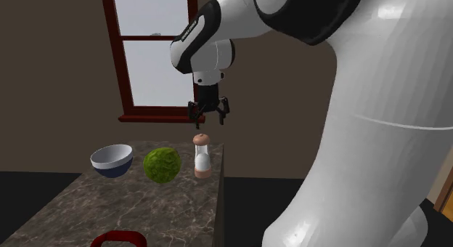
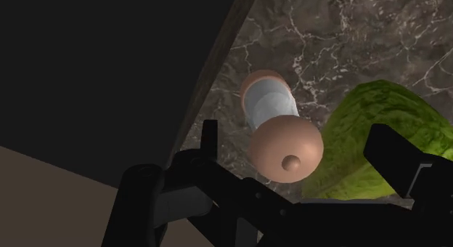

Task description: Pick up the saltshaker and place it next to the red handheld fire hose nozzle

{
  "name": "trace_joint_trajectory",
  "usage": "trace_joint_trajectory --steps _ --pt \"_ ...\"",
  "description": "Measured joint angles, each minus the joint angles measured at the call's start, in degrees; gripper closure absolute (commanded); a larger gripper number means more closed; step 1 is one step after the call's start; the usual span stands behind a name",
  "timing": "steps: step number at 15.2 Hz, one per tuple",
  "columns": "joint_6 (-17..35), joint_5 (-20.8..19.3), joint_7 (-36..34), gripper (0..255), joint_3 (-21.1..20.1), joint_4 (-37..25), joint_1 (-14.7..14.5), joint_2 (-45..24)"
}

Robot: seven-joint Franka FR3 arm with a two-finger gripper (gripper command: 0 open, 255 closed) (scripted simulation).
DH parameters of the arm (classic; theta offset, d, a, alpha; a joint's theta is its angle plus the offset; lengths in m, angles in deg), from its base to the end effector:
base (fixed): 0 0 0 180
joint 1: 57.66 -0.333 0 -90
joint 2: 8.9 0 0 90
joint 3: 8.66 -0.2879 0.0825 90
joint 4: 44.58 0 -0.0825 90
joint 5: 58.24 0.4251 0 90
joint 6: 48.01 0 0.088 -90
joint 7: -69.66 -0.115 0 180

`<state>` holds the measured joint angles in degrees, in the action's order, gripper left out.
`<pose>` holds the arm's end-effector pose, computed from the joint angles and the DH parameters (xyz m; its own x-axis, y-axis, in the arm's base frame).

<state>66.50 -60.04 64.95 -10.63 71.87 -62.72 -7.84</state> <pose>0.5787 0.0692 0.3983 0.9985 0.0535 -0.0131 0.0539 -0.9981 0.0302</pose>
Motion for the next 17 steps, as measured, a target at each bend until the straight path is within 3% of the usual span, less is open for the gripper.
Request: trace_joint_trajectory --steps 5,12,17 --pt "0.6 -0.3 0.6 0 -0.8 -6.9 -0.8 -9.6" --pt "5.3 -0.5 0.5 0 -0.8 -4.6 -0.9 -12.2" --pt "5.9 -0.5 0.5 0 -0.8 -4.2 -0.9 -12.4"
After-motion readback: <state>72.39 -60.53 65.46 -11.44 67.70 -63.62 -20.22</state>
